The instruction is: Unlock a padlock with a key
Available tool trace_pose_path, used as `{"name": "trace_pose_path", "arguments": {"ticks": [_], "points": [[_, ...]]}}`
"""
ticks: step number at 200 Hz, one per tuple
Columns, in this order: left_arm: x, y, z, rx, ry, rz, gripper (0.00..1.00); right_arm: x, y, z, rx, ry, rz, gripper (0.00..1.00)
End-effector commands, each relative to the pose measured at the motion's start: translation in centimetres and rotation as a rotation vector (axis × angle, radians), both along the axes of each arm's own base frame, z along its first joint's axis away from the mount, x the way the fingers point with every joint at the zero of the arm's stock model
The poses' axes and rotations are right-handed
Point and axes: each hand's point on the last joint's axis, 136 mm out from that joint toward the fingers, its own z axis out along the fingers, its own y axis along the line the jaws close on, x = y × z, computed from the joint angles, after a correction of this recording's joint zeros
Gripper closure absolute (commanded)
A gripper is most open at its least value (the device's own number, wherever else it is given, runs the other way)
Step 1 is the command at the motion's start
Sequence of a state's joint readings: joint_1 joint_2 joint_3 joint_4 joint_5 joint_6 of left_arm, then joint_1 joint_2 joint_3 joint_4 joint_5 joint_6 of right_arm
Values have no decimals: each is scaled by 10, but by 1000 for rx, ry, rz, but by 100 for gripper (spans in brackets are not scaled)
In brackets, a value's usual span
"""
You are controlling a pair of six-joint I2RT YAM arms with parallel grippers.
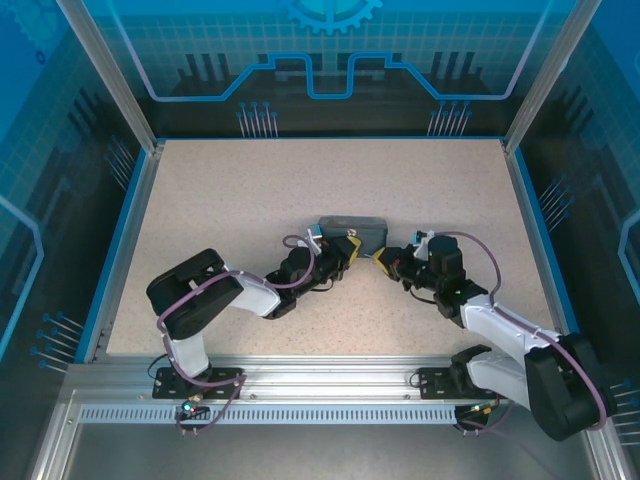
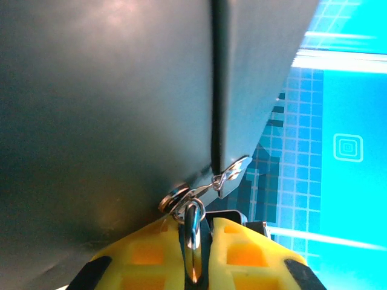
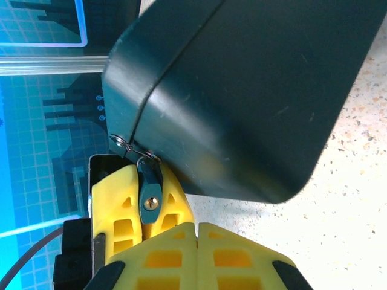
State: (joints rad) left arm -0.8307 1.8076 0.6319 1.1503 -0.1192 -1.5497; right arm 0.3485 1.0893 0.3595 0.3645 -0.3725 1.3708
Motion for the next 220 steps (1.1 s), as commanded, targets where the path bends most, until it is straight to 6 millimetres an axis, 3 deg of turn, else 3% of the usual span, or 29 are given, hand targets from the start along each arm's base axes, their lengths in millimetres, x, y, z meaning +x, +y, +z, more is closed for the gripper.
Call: {"name": "trace_pose_path", "arguments": {"ticks": [1, 143, 201, 220], "points": [[6, -8, 41, -129, -76, 12, 100, 9, 7, 16, 15, -37, -4, 100], [5, -11, 36, -133, -68, 11, 100, 15, 11, 17, 12, -40, -11, 100], [7, -6, 36, -137, -86, 60, 100, 2, -8, 12, -14, 3, -125, 100], [9, -4, 36, -139, -90, 82, 100, -8, -17, 1, -47, 55, -208, 100]]}}
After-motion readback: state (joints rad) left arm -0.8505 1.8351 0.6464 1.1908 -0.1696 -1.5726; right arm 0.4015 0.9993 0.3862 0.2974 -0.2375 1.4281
